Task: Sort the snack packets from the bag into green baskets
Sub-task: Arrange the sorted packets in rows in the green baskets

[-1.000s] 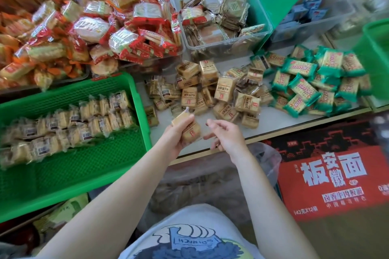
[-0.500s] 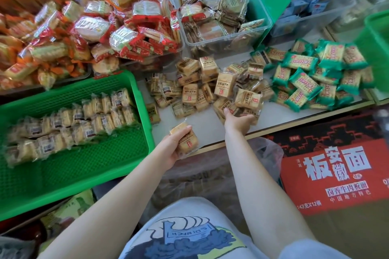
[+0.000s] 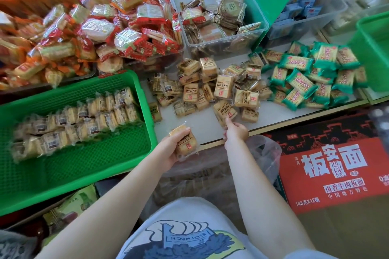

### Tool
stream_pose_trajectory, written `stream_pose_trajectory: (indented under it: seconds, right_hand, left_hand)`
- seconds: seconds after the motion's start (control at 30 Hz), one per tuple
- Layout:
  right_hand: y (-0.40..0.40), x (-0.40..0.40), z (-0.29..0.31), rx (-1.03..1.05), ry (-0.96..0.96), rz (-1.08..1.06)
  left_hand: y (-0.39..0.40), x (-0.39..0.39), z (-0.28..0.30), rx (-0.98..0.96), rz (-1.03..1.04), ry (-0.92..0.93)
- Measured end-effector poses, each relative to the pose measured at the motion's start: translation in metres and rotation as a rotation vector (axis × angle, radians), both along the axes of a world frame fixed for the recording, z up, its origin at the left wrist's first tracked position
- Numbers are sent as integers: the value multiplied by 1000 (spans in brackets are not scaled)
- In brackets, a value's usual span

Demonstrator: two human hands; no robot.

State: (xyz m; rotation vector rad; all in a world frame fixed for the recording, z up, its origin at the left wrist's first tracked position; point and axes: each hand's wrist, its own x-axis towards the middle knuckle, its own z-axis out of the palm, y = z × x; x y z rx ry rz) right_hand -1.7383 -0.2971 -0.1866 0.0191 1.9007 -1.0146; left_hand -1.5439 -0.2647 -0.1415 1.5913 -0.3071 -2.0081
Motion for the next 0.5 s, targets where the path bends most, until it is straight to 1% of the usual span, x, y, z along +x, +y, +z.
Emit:
stream_pose_trajectory:
  seconds: [0.17,0.23,0.33,0.4,0.5]
  right_hand:
    - [10,-7,12,-20,-129,39]
    - [16,-8,21,-73,-182,49]
    - [29,-6,42,-187,-323,34]
    - [41,-2,60,-242,-354,64]
    - [56,11,92,-323,-350,124]
  left_hand:
    - [2,0,2,-13,-4,0]
    - [5,-2,2,-5,2,-10]
    - [11,-7,5,17,20,1]
    - [16,-12,7,16,29,26]
    - [23,-16,15,-15,56,67]
